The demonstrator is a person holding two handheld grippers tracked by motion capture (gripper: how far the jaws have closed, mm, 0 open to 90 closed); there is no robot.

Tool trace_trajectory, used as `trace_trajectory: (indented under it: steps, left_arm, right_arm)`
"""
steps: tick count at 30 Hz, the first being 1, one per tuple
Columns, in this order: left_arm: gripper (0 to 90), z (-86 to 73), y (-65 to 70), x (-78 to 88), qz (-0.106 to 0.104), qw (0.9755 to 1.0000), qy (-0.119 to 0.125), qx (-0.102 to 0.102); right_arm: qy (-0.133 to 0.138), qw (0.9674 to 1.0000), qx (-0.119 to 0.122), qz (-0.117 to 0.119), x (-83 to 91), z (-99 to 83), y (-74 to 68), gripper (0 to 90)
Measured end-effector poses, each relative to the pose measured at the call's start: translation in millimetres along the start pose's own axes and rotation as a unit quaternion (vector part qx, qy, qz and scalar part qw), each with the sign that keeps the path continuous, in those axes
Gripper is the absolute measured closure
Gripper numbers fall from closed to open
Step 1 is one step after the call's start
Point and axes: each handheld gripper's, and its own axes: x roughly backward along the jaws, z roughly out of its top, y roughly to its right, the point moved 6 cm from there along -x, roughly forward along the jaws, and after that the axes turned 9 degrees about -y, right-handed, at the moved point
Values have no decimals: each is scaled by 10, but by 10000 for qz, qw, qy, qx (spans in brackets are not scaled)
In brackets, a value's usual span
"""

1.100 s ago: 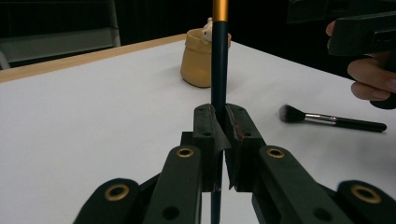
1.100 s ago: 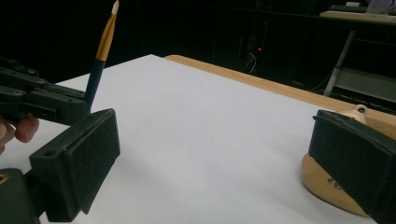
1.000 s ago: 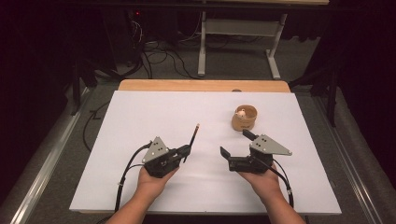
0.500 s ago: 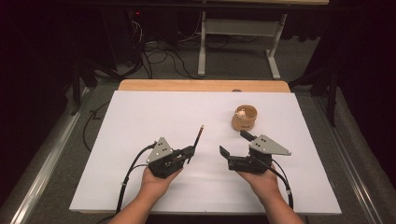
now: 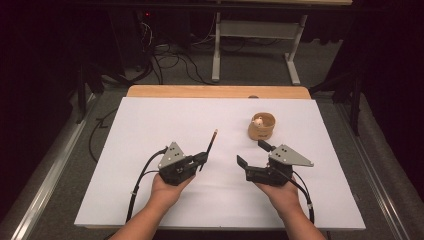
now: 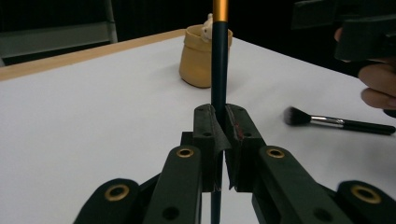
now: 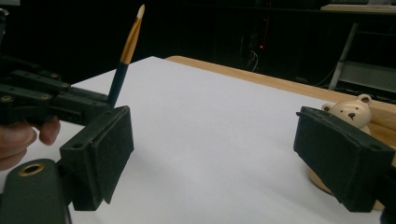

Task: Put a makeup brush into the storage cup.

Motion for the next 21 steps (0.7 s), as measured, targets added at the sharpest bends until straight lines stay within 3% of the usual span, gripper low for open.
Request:
trace_trajectory:
  steps: [6, 11, 15, 21]
  left_arm:
    - [839, 101, -20, -114, 8, 9999, 141, 42]
    - [839, 68, 68, -181, -140, 9998, 120, -104]
    - [839, 84, 116, -186, -217, 9996, 188, -79]
    - [839, 85, 116, -189, -219, 9995, 220, -65]
  right_arm:
    - [36, 10000, -2, -31, 25, -2, 29, 146]
    - [17, 10000, -11, -27, 7, -6, 44, 158]
    - [29, 10000, -20, -5, 1, 18, 25, 161]
    - [35, 9998, 130, -162, -27, 199, 73, 164]
